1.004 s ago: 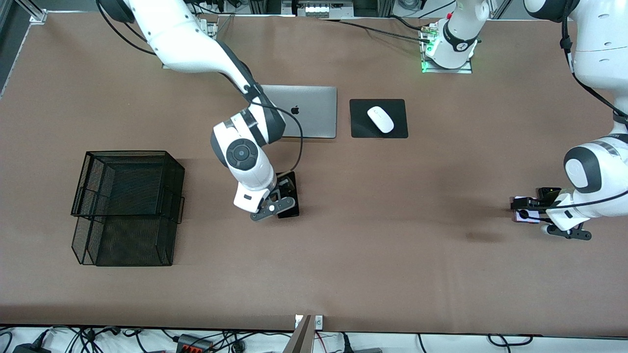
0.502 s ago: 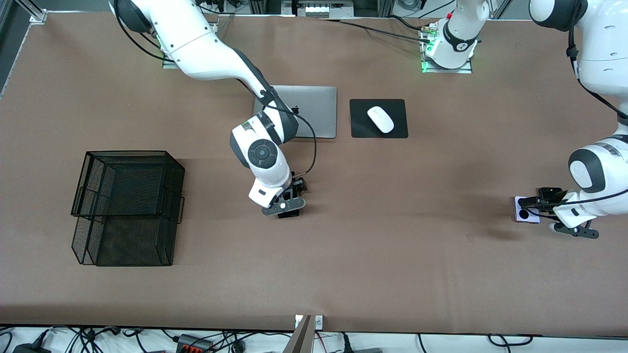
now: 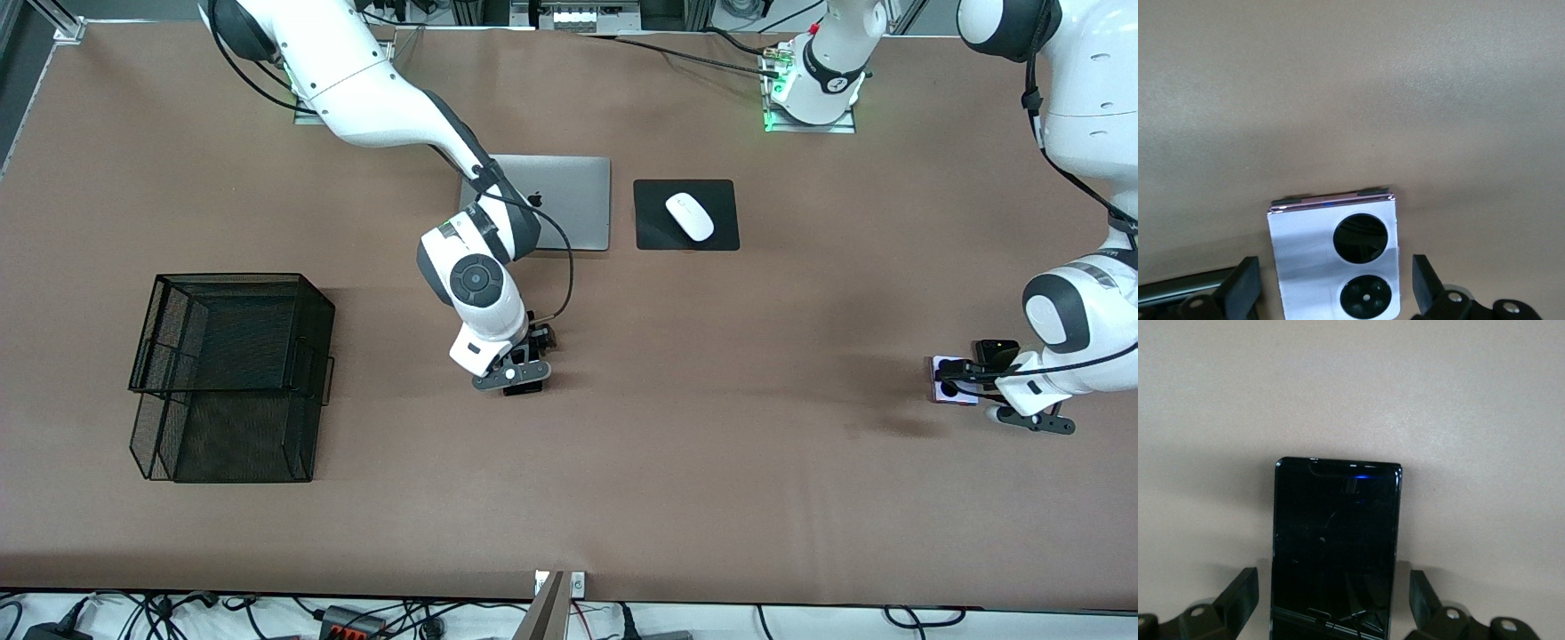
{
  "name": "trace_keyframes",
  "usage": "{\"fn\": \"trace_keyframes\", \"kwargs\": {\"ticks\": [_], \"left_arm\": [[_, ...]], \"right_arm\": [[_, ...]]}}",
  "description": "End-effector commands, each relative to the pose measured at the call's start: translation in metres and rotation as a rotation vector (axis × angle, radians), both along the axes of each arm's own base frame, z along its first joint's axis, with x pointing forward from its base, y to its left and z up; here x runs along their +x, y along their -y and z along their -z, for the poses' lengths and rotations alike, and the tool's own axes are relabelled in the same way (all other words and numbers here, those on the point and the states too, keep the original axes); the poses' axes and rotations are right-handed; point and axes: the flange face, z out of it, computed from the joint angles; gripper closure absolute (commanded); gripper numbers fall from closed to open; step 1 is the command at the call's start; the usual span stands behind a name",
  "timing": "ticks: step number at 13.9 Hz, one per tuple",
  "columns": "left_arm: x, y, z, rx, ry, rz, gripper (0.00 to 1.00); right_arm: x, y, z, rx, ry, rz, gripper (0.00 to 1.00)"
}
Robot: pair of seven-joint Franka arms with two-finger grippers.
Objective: Place phones with both arms
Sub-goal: 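Carry the black phone to the basket while the left gripper lifts the white phone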
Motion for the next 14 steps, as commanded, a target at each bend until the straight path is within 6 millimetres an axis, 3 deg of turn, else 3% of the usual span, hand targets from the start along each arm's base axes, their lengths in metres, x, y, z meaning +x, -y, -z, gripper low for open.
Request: {"fn": "trace_keyframes", "kwargs": {"ticks": [1, 7, 8, 9, 10, 11, 12, 13, 14], "left_arm": [[0.005, -0.001, 0.002, -0.005, 0.020, -0.010, 0.00], [0.001, -0.004, 0.014, -0.008, 0.005, -0.012, 0.00], [0.000, -0.004, 0.016, -0.009, 0.002, -0.014, 0.00], [-0.001, -0.003, 0.017, -0.011, -0.001, -0.013, 0.00], [-0.001, -0.004, 0.017, -0.010, -0.001, -0.014, 0.00], [-0.001, -0.003, 0.017, -0.011, -0.001, -0.013, 0.00], [-0.001, -0.004, 0.017, -0.010, -0.001, -0.016, 0.00], [0.000, -0.002, 0.017, -0.010, -0.003, -0.014, 0.00], [0.001, 0.000, 0.016, -0.009, -0.003, -0.006, 0.13]], "right_arm": [[-0.001, -0.007, 0.004, 0.000, -0.005, 0.020, 0.00], [-0.003, -0.007, 0.010, -0.005, -0.019, 0.026, 0.00], [-0.004, -0.007, 0.011, -0.006, -0.021, 0.026, 0.05], [-0.004, -0.005, 0.013, -0.010, -0.025, 0.025, 0.18], [-0.004, -0.004, 0.011, -0.019, -0.037, 0.026, 0.45], [-0.005, -0.003, 0.010, -0.031, -0.053, 0.026, 0.65], [-0.004, -0.002, 0.007, -0.031, -0.052, 0.030, 0.73], [-0.001, -0.001, 0.000, -0.026, -0.044, 0.043, 0.73], [0.003, 0.001, -0.013, -0.017, -0.034, 0.072, 0.73]]}}
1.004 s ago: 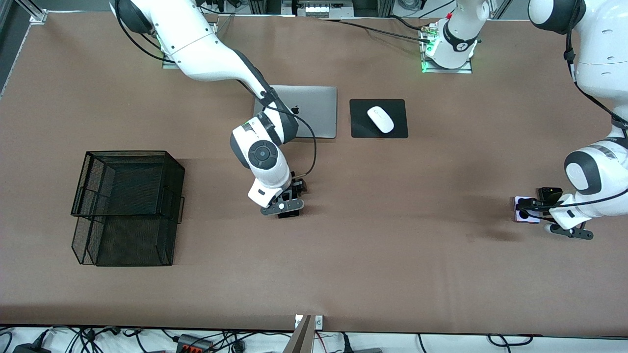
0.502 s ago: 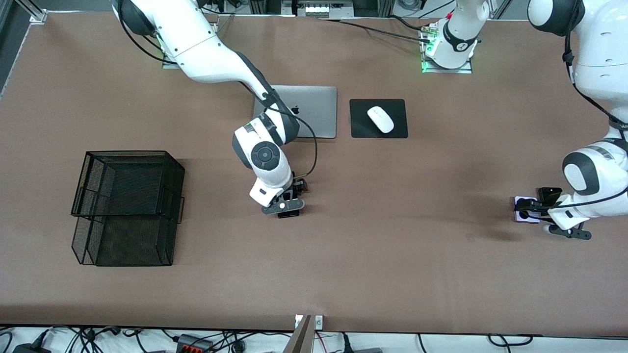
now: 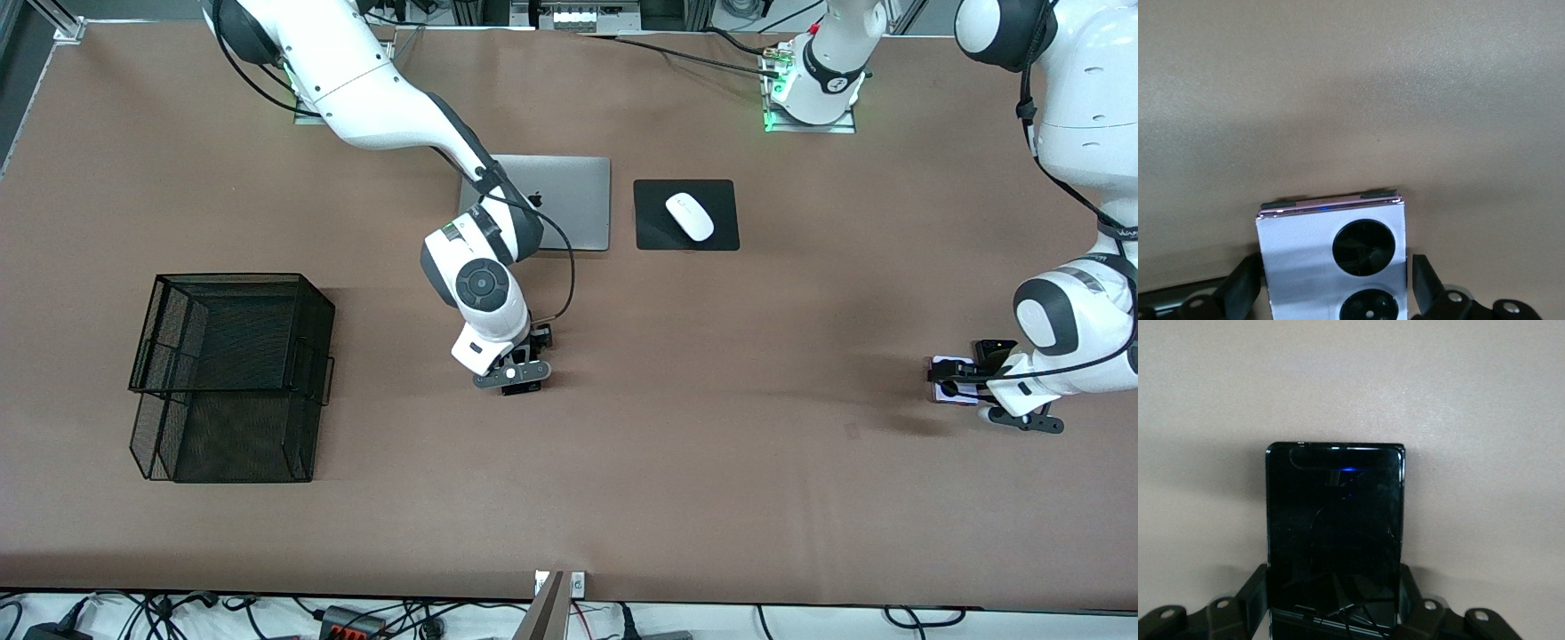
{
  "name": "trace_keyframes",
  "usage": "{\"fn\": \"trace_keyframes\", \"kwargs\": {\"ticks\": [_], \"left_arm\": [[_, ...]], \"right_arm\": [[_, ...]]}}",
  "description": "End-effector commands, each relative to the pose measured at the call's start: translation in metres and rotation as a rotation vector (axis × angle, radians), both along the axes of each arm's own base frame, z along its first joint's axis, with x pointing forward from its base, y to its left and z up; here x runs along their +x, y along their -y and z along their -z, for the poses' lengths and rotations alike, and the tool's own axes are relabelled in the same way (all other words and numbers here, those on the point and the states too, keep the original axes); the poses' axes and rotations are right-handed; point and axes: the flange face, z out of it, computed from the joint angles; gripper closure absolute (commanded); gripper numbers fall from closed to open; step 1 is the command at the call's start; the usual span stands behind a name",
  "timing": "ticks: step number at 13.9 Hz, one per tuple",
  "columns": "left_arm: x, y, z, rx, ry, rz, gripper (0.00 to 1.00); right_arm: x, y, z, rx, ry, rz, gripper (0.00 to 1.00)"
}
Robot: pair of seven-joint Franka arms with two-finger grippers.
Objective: Place phones with both arms
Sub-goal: 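Carry the black phone to the basket while the left gripper lifts the white phone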
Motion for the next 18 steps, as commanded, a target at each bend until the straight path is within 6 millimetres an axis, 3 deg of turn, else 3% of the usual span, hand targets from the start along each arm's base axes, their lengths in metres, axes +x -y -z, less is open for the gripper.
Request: {"fn": "trace_keyframes", "kwargs": {"ticks": [1, 2, 4, 6, 8, 10, 11, 13, 15, 18], "left_arm": [[0.005, 0.003, -0.004, -0.006, 0.010, 0.003, 0.25], [0.006, 0.005, -0.005, -0.003, 0.009, 0.008, 0.28], [0.010, 0.033, -0.008, -0.021, -0.042, 0.041, 0.39], [0.016, 0.050, -0.026, -0.041, -0.124, -0.012, 0.41], [0.020, 0.093, -0.056, -0.064, -0.224, -0.010, 0.41], [0.021, 0.156, -0.094, -0.047, -0.323, -0.098, 0.41], [0.020, 0.192, -0.103, -0.054, -0.362, -0.183, 0.40], [0.018, 0.297, -0.114, -0.125, -0.406, -0.328, 0.40], [0.016, 0.386, -0.127, -0.178, -0.378, -0.345, 0.41], [0.008, 0.478, -0.138, -0.235, -0.302, -0.387, 0.40]], "right_arm": [[0.008, 0.003, -0.032, 0.009, 0.006, 0.084, 0.73], [0.012, 0.007, -0.047, 0.005, 0.007, 0.147, 0.73], [0.025, 0.027, -0.089, -0.035, 0.006, 0.212, 0.73], [0.043, 0.066, -0.127, -0.094, 0.000, 0.254, 0.73], [0.056, 0.107, -0.161, -0.109, -0.012, 0.246, 0.73], [0.062, 0.157, -0.177, -0.142, -0.094, 0.267, 0.73], [0.064, 0.178, -0.184, -0.151, -0.124, 0.267, 0.73], [0.066, 0.220, -0.194, -0.163, -0.168, 0.267, 0.73], [0.066, 0.267, -0.196, -0.160, -0.209, 0.261, 0.73], [0.055, 0.331, -0.194, -0.144, -0.267, 0.246, 0.73]]}}
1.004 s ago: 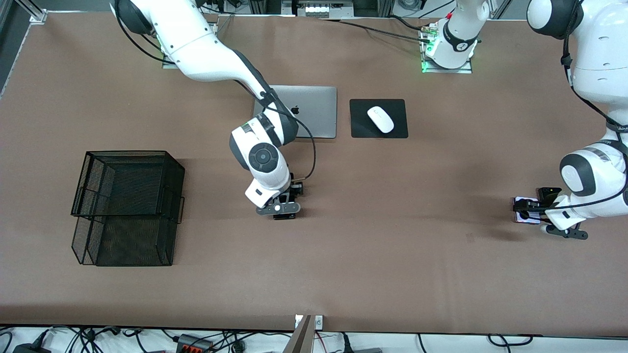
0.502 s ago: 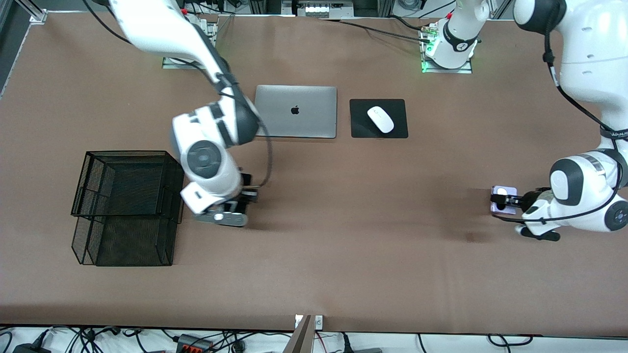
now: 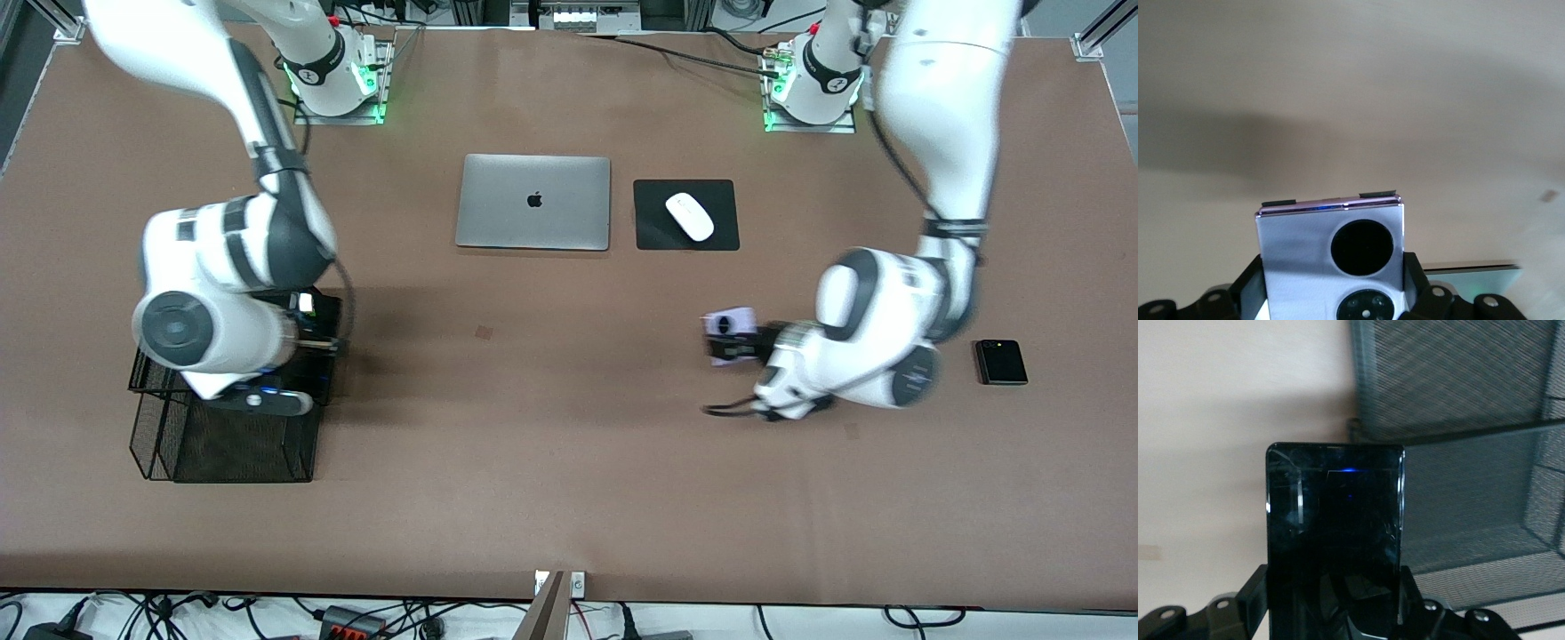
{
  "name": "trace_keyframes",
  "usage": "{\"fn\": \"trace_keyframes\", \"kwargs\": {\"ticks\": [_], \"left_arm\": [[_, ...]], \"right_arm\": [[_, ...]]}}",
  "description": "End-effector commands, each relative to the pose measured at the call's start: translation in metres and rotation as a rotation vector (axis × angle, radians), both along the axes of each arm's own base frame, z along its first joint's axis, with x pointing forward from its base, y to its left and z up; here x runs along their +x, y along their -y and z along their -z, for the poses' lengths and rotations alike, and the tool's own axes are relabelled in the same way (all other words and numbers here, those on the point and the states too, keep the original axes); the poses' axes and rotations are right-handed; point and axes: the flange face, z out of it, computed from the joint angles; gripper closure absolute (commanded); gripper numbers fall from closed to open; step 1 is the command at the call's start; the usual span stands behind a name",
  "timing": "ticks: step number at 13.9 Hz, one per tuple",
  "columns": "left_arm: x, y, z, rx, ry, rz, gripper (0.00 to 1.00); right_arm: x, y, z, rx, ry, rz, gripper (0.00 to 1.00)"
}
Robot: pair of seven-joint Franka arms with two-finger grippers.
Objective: Place phones with both arms
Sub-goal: 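Drop the phone in the basket while the left gripper carries the white phone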
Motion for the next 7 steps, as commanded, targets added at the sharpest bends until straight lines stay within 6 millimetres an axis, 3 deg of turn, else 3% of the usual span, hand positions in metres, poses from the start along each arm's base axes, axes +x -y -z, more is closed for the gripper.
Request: {"fn": "trace_keyframes", "kwargs": {"ticks": [1, 3, 5, 7], "left_arm": [[-0.003, 0.066, -0.021, -0.017, 0.078, -0.063, 0.40], [-0.004, 0.114, -0.022, -0.003, 0.065, -0.152, 0.40], [-0.014, 0.177, -0.026, -0.003, 0.086, -0.275, 0.40], [-0.023, 0.224, -0.018, -0.028, 0.159, -0.343, 0.40]], "right_arm": [[-0.026, 0.044, -0.012, 0.031, -0.051, -0.016, 0.73], [-0.032, 0.067, -0.014, 0.034, -0.094, 0.008, 0.73], [-0.031, 0.094, -0.013, 0.044, -0.103, 0.030, 0.73], [-0.034, 0.124, -0.008, 0.055, -0.120, 0.053, 0.71]]}}
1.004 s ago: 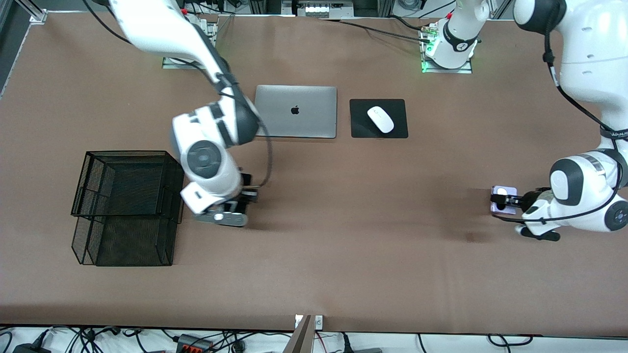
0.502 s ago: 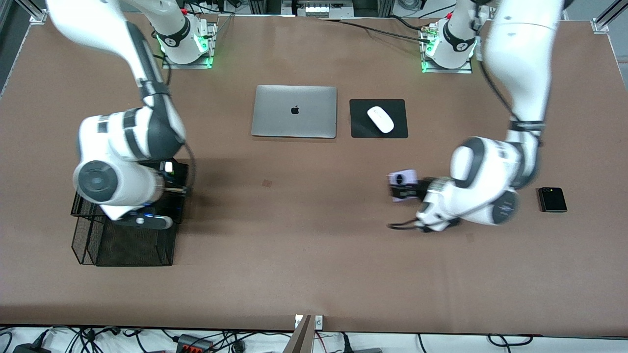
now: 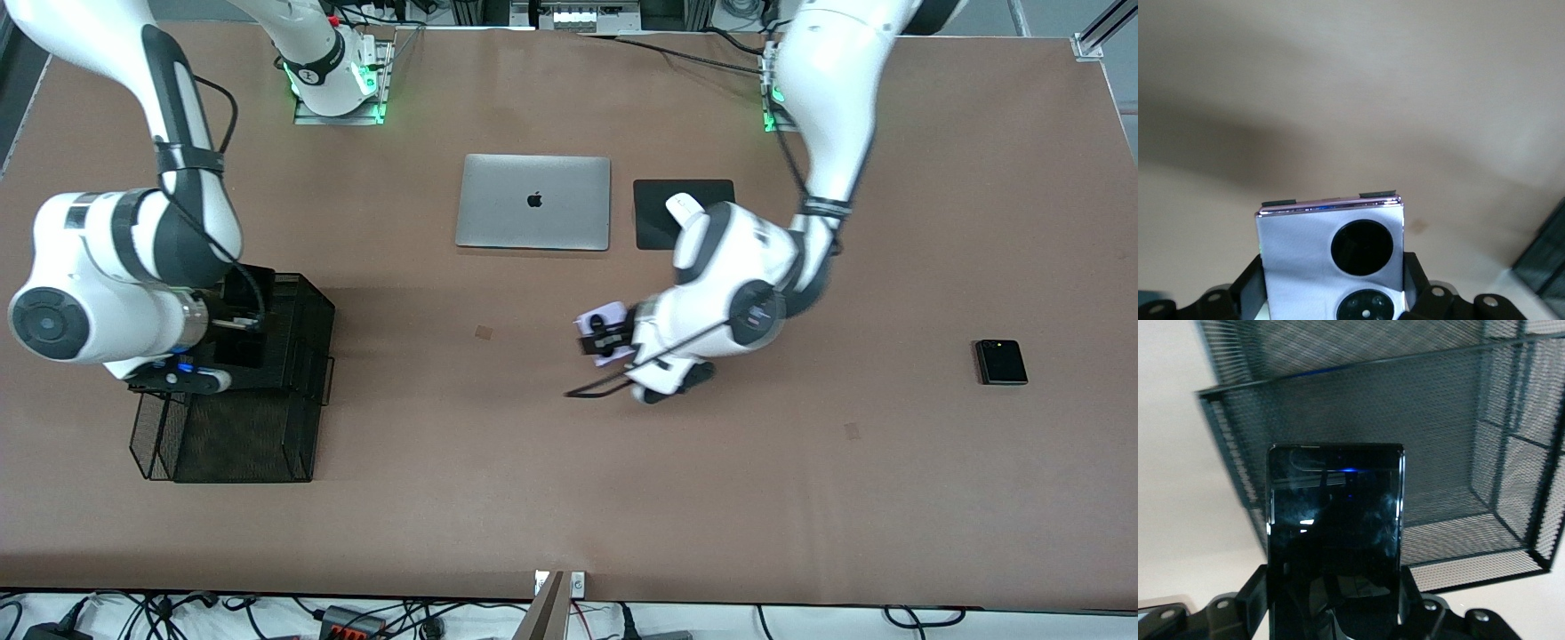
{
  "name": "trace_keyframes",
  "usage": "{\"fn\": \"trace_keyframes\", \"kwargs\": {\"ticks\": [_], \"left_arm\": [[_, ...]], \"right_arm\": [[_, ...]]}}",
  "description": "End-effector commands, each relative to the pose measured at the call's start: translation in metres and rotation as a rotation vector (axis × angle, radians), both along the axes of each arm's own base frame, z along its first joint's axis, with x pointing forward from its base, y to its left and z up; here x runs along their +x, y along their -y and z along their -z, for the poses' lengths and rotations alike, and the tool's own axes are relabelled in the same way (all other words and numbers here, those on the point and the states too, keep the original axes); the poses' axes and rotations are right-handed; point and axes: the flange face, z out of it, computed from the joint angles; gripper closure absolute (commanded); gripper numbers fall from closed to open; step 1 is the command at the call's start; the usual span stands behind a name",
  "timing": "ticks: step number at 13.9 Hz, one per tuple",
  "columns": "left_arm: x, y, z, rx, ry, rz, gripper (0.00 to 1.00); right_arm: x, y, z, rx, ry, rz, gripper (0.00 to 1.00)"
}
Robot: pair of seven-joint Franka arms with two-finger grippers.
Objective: Place phones with both arms
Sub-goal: 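Drop the phone in the basket while the left gripper carries the white phone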
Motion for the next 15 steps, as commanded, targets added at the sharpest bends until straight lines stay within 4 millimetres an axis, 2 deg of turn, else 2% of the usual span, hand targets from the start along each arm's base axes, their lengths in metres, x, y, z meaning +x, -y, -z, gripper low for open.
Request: {"fn": "trace_keyframes", "kwargs": {"ticks": [1, 4, 6, 9, 10, 12, 15], "left_arm": [[-0.006, 0.059, 0.012, -0.027, 0.095, -0.062, 0.41], [-0.009, 0.080, 0.025, -0.015, 0.254, -0.080, 0.41], [-0.009, 0.089, 0.037, -0.040, 0.363, -0.050, 0.41], [-0.029, 0.109, 0.065, -0.028, 0.429, 0.127, 0.41], [-0.038, 0.119, 0.074, -0.016, 0.435, 0.162, 0.41], [-0.045, 0.123, 0.090, 0.045, 0.460, 0.197, 0.41], [-0.058, 0.133, 0.097, 0.074, 0.480, 0.362, 0.41]], "right_arm": [[-0.012, 0.038, -0.001, 0.032, -0.028, -0.002, 0.70], [-0.011, 0.088, 0.012, 0.068, -0.025, -0.027, 0.70], [-0.009, 0.101, 0.018, 0.076, -0.011, -0.044, 0.70], [-0.004, 0.123, 0.038, 0.089, 0.016, -0.079, 0.70], [-0.002, 0.124, 0.043, 0.092, 0.028, -0.093, 0.70], [0.003, 0.128, 0.047, 0.087, 0.057, -0.101, 0.70], [0.009, 0.125, 0.052, 0.082, 0.090, -0.113, 0.69]]}}
